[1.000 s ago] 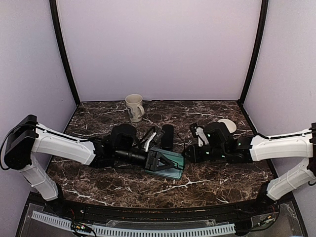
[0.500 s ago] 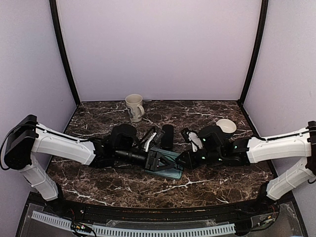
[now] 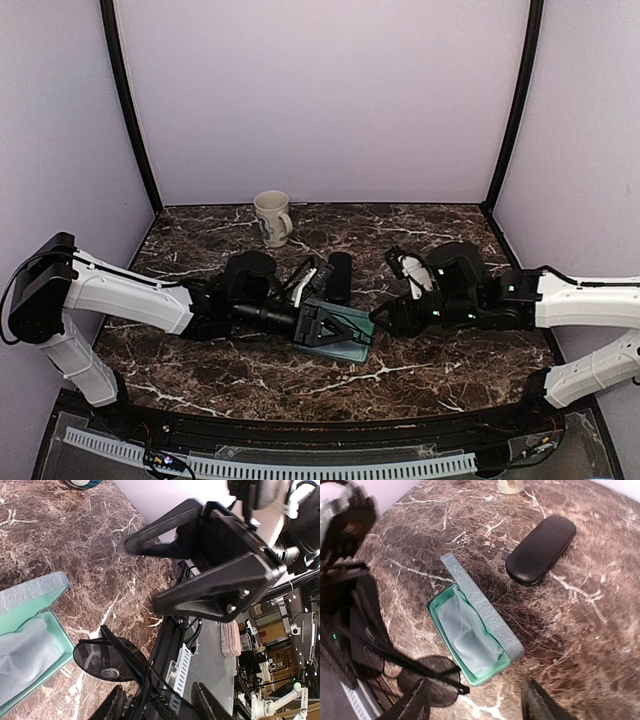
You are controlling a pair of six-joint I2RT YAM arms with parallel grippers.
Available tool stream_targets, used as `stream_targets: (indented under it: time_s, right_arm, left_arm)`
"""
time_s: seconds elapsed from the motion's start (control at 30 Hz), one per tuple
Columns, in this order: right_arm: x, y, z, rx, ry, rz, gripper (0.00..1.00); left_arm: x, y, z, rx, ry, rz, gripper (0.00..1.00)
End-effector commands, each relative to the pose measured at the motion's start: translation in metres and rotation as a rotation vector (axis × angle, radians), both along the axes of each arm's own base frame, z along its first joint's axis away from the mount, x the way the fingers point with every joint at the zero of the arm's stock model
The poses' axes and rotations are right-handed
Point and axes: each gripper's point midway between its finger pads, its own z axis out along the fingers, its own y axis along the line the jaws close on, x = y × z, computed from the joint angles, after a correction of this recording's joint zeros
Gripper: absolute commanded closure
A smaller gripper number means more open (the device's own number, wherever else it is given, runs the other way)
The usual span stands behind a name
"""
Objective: Organize the sunglasses
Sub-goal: Pass from the left arm to the right
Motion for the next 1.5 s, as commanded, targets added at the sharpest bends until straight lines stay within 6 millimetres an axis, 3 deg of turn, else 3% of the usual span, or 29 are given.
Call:
stream_targets:
  time_s: [0.0,0.2,0.57,1.03,1.47]
  right_arm:
    - [-0.013,-0.008,0.014,-0.032,-0.065,0.119,0.34]
    - [-0.034,0.011,0.015,-0.026,-0.114,0.299,0.23]
    - [-0.044,0.041,0.018,-0.073,-0.208,0.421,0.20]
    - [-0.046,0.067,0.021,-0.057,-0.238,0.459,0.43]
    - [-0.046,0.063,0.026,-0.064,-0.255,0.442,0.68]
  left_arm:
    - [0.000,0.002,0.018,-0.058,-0.015,0.004,0.56]
    - [-0.004,-0.001,0.028,-0.099,0.024,-0.016,0.56]
    - [-0.007,-0.002,0.042,-0.136,0.071,-0.025,0.56]
    - [-0.011,-0.003,0.044,-0.161,0.093,-0.041,0.56]
    - [-0.010,-0.003,0.039,-0.153,0.098,-0.039,0.56]
